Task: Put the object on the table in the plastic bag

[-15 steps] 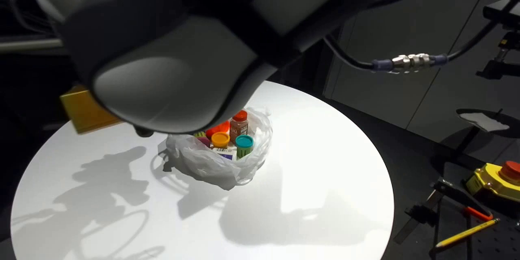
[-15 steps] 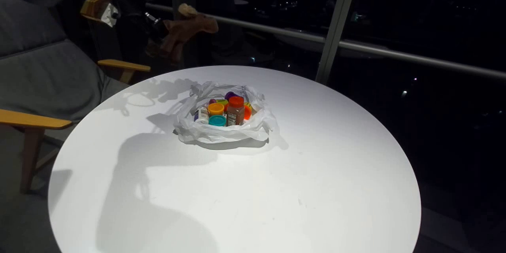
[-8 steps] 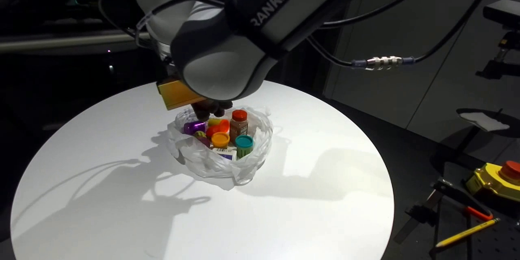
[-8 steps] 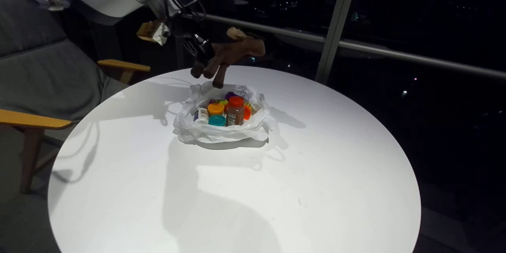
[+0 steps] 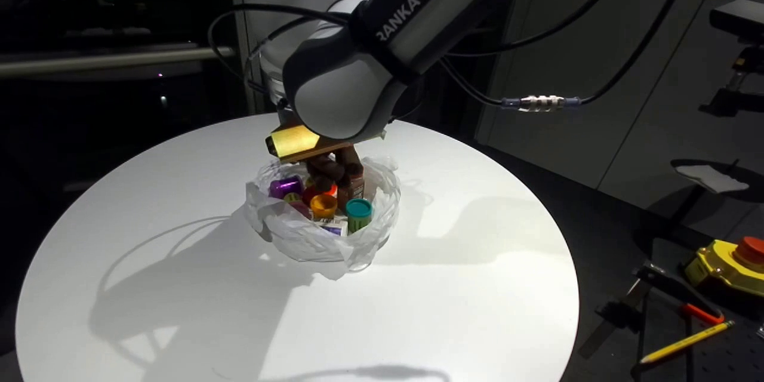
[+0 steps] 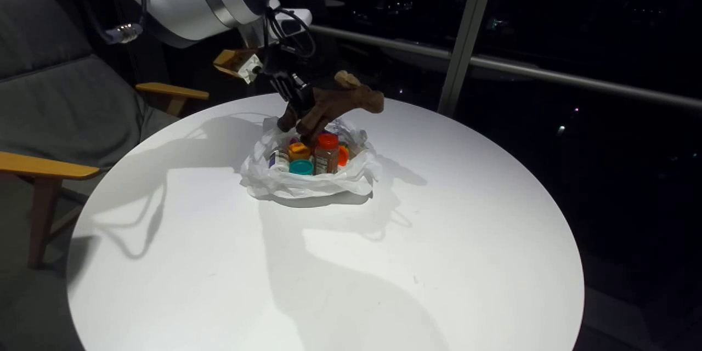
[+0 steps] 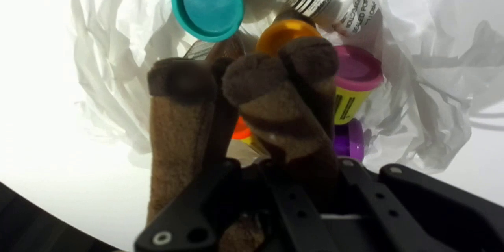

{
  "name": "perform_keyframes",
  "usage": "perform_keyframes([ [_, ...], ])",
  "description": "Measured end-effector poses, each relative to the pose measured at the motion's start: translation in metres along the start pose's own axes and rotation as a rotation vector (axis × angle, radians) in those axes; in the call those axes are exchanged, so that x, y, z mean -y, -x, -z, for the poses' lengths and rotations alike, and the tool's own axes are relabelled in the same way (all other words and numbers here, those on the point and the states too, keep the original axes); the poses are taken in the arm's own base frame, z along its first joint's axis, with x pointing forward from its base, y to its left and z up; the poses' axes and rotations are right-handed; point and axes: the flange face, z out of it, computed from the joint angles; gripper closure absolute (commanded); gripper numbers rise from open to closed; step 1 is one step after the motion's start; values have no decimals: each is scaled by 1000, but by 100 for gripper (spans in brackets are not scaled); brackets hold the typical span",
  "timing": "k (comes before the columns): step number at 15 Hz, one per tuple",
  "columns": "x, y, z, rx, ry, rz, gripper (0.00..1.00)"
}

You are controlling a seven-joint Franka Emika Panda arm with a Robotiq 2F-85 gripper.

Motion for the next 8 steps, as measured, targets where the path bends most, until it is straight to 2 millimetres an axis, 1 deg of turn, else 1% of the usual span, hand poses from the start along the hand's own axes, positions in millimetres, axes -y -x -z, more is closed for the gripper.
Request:
perform_keyframes([
  [6,7,6,-7,97,-52,60,91],
  [8,8,8,-12,120,-53,63,91],
])
